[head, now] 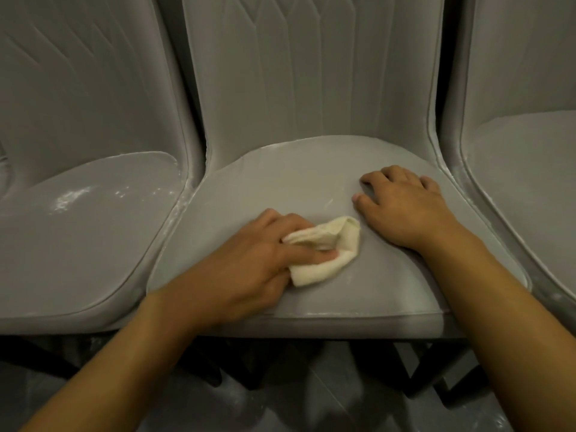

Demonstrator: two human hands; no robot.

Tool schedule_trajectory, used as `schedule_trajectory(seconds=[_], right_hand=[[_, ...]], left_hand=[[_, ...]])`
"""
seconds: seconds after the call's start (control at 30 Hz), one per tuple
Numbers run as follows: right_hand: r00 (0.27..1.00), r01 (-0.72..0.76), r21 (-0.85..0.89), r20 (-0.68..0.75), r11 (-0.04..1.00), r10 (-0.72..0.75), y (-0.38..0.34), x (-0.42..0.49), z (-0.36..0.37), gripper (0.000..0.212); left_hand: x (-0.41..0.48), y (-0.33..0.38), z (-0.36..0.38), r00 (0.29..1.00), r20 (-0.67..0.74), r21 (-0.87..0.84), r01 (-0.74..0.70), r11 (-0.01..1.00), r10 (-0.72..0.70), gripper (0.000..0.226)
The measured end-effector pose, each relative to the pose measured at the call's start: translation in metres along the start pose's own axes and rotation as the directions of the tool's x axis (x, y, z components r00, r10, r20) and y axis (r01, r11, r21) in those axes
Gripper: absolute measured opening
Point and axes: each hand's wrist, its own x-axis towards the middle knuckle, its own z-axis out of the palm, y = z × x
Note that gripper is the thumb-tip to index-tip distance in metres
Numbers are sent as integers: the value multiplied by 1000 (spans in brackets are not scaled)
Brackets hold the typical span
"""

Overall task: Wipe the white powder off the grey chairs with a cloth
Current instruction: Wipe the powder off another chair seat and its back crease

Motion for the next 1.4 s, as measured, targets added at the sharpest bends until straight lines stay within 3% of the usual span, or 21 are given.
schedule_trajectory(seconds=[0.07,0.13,0.2,0.27,0.37,0.47,0.53,0.73,0.87,0.97,1.07,1.13,1.23,1.4], right_hand=[[1000,0,-3,3,1000,0,0,0,0,52],[1000,0,-4,6,1000,0,0,0,-1,52],[1000,0,-8,0,1000,0,0,0,0,52],[1000,2,-15,0,1000,-2,-1,0,0,52],[1000,1,-22,2,1000,-1,-2,2,0,52],[1000,1,-16,10,1000,0,-1,1,-1,52],[1000,4,-17,2,1000,-4,-1,1,-1,52],[1000,-4,-23,-5,1000,4,-1,-1,0,53],[1000,-5,-25,5,1000,6,-3,1,-1,53],[1000,0,-18,4,1000,0,-2,0,-2,53],[1000,6,-15,7,1000,-6,-1,-1,-1,52],[1000,5,-16,7,1000,-5,-1,-1,-1,52],[1000,2,-20,3,1000,-2,0,-1,0,52],[1000,2,-28,14,1000,-1,-1,1,1,52]], left_hand=[[-7,-27,-8,995,-9,46,95,994,-95,53],[-19,-50,-17,944,-17,58,329,943,-328,55],[-25,-55,-18,907,17,79,418,905,-421,53],[-22,-39,-15,935,41,55,349,935,-352,48],[-7,-2,-2,992,7,-45,130,991,-130,44],[8,34,11,1000,25,-71,20,997,-19,50],[10,27,8,999,34,-61,7,998,-5,53],[-23,-34,-10,972,15,24,235,972,-235,57],[-12,-2,-4,996,-18,-76,84,994,-86,55],[3,18,10,999,-21,28,-36,999,37,57],[0,-7,8,999,8,43,39,998,-39,65],[-8,-32,-1,977,-24,44,213,976,-212,72],[-14,-54,-7,880,-29,84,474,876,-474,73],[20,-24,3,894,27,-8,447,895,-447,63]])
